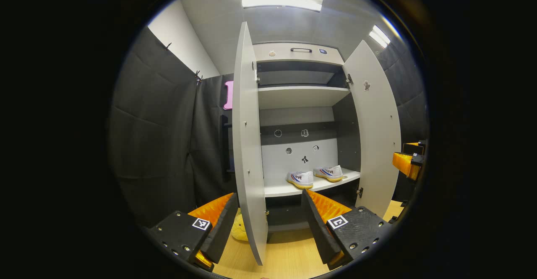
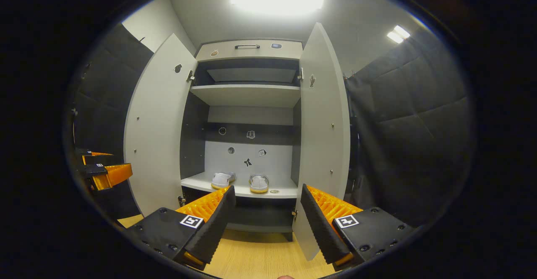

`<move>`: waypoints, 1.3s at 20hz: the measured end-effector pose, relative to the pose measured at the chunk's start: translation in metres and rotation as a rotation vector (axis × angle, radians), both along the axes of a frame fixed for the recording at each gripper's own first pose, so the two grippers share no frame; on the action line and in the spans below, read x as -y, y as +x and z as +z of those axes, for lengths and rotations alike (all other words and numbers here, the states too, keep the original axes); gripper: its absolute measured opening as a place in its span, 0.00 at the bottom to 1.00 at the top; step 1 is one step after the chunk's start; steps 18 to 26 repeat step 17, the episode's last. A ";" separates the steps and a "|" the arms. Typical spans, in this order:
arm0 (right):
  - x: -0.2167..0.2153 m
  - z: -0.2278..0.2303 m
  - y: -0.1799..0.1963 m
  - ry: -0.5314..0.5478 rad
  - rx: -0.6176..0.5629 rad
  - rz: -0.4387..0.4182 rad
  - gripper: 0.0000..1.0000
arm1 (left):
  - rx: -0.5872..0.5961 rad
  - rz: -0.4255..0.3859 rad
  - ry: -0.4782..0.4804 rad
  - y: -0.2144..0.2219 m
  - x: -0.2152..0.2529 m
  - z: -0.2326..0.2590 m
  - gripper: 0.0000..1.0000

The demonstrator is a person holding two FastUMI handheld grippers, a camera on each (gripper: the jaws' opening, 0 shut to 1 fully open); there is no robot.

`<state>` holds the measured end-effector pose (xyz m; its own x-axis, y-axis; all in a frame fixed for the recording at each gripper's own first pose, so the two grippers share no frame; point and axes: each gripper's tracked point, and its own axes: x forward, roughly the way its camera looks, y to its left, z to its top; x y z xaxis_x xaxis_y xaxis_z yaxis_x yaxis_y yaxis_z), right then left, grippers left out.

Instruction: Grab one shoe with the right hand and put it into the shoe cabinet, grab the other shoe with the left hand and put it into the shoe cabinet; then close the right door with the right hand and the left door with the left hand.

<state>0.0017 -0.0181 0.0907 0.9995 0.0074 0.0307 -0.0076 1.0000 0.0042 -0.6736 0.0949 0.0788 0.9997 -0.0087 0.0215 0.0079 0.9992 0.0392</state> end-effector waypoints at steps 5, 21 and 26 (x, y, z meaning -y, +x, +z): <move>-0.001 0.002 0.000 0.004 0.006 -0.004 0.98 | 0.000 -0.002 0.002 -0.001 -0.001 -0.001 0.82; 0.006 0.003 -0.005 0.004 0.010 -0.009 0.98 | 0.005 -0.020 0.007 -0.005 0.010 0.000 0.82; 0.006 0.003 -0.005 0.004 0.010 -0.009 0.98 | 0.005 -0.020 0.007 -0.005 0.010 0.000 0.82</move>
